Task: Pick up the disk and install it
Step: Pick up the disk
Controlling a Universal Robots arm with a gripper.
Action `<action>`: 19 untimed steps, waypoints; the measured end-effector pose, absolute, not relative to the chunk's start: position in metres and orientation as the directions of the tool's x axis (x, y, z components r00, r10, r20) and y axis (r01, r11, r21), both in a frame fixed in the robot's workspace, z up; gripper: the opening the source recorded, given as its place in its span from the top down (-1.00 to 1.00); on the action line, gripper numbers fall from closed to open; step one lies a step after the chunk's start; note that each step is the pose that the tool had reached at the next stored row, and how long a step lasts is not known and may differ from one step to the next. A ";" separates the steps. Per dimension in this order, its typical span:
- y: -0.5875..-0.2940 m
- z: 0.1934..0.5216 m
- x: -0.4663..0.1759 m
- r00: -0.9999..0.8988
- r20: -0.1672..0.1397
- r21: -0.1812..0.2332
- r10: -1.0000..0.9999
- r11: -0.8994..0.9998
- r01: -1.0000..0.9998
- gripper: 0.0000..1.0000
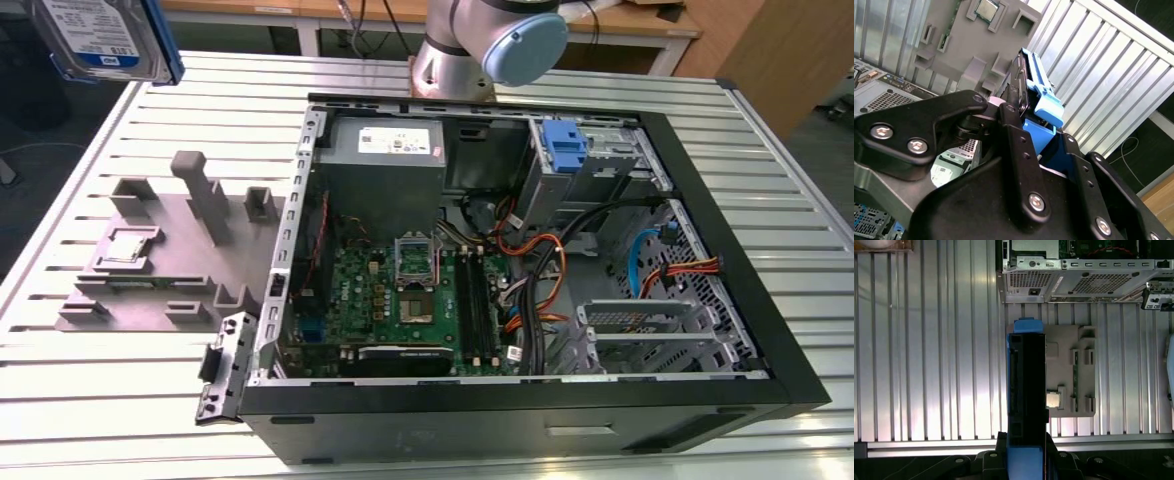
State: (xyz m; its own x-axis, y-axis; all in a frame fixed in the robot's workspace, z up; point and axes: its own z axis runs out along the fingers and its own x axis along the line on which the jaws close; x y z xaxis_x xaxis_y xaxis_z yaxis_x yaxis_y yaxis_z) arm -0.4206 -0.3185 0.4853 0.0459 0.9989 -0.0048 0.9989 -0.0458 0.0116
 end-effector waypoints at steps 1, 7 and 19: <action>-0.318 0.485 -0.420 0.046 -0.005 0.012 0.999 -0.046 0.999 0.26; -0.318 0.485 -0.419 0.046 -0.005 0.012 0.999 -0.046 0.999 0.26; -0.318 0.485 -0.415 0.046 -0.005 0.012 0.999 -0.046 0.999 0.26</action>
State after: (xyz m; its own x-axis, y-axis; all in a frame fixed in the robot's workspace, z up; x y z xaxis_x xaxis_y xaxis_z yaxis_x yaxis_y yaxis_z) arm -0.4145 -0.3184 0.4853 0.0459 0.9989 -0.0047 0.9989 -0.0459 0.0116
